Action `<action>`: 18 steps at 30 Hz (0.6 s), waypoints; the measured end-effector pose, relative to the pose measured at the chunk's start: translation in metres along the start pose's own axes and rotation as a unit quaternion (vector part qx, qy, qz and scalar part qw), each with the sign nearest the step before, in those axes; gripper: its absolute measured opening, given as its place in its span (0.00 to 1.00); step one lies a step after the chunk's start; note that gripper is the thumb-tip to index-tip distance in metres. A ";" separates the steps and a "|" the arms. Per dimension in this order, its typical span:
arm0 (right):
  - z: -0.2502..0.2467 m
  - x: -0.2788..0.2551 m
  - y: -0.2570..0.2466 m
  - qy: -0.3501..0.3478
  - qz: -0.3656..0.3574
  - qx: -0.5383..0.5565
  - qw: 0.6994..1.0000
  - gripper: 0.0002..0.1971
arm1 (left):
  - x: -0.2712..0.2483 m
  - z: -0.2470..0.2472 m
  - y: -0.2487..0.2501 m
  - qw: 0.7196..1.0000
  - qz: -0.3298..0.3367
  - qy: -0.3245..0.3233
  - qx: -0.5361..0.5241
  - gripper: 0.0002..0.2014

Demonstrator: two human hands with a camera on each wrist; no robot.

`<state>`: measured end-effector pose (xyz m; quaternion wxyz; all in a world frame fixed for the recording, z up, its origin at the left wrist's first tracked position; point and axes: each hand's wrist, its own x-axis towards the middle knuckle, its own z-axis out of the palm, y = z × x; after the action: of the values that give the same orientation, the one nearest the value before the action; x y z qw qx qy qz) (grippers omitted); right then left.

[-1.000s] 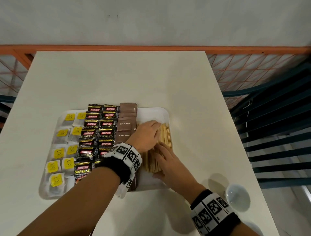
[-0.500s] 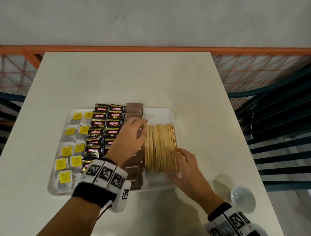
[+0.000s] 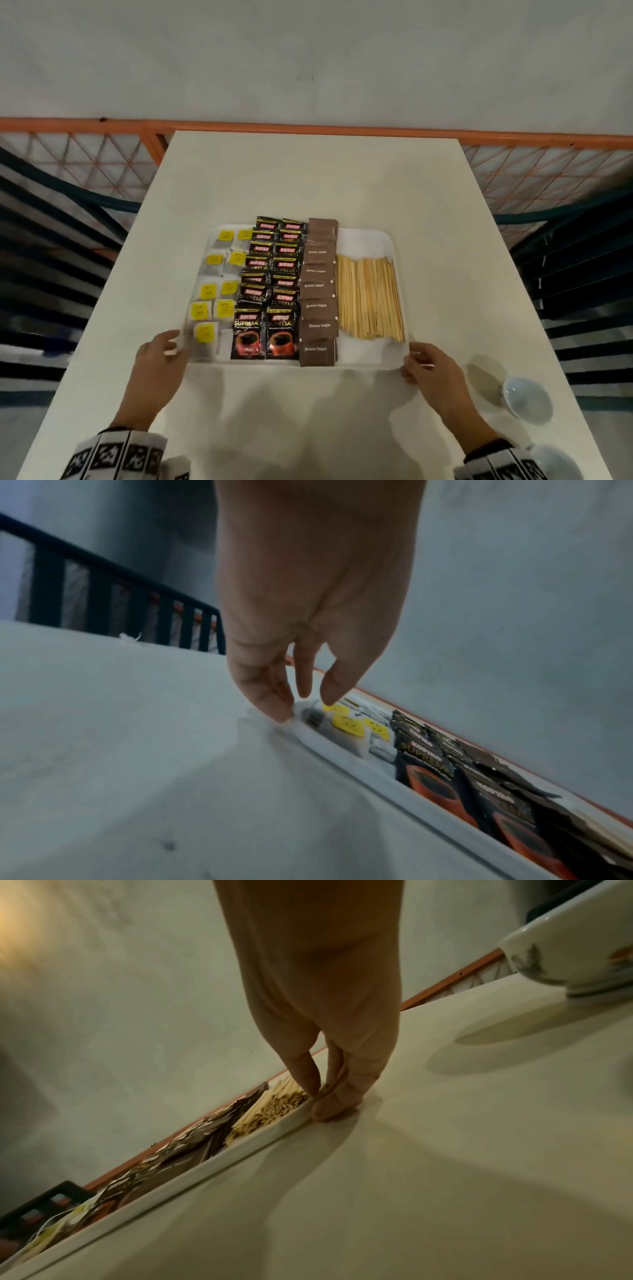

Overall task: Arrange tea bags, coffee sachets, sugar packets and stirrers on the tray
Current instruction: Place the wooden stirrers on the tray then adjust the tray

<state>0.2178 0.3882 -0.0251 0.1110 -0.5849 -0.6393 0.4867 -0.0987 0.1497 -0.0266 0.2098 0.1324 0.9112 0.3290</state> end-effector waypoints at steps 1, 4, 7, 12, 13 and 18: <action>0.001 0.000 0.000 0.004 0.006 0.012 1.000 0.09 | -0.001 -0.001 -0.002 1.000 -0.005 -0.016 -0.025 0.18; 0.003 -0.003 0.000 0.015 0.019 0.038 0.999 0.11 | -0.002 -0.007 -0.006 0.990 -0.033 -0.048 -0.130 0.17; 0.006 -0.008 0.000 0.029 0.012 0.041 0.999 0.14 | 0.000 -0.013 -0.014 0.979 -0.043 -0.080 -0.182 0.16; 0.008 -0.016 -0.007 0.010 -0.009 -0.003 1.000 0.17 | 0.008 -0.015 -0.022 0.972 -0.033 -0.098 -0.212 0.16; 0.009 -0.018 -0.009 0.006 -0.016 -0.008 1.000 0.18 | 0.009 -0.015 -0.023 0.971 -0.032 -0.105 -0.214 0.16; 0.012 -0.018 -0.012 0.010 -0.048 -0.051 0.998 0.18 | 0.016 -0.015 -0.030 0.968 -0.027 -0.123 -0.220 0.17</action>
<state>0.2069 0.3692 -0.0140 0.1110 -0.5634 -0.6893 0.4417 -0.1226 0.1254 -0.0402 0.3526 0.0981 0.7871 0.4964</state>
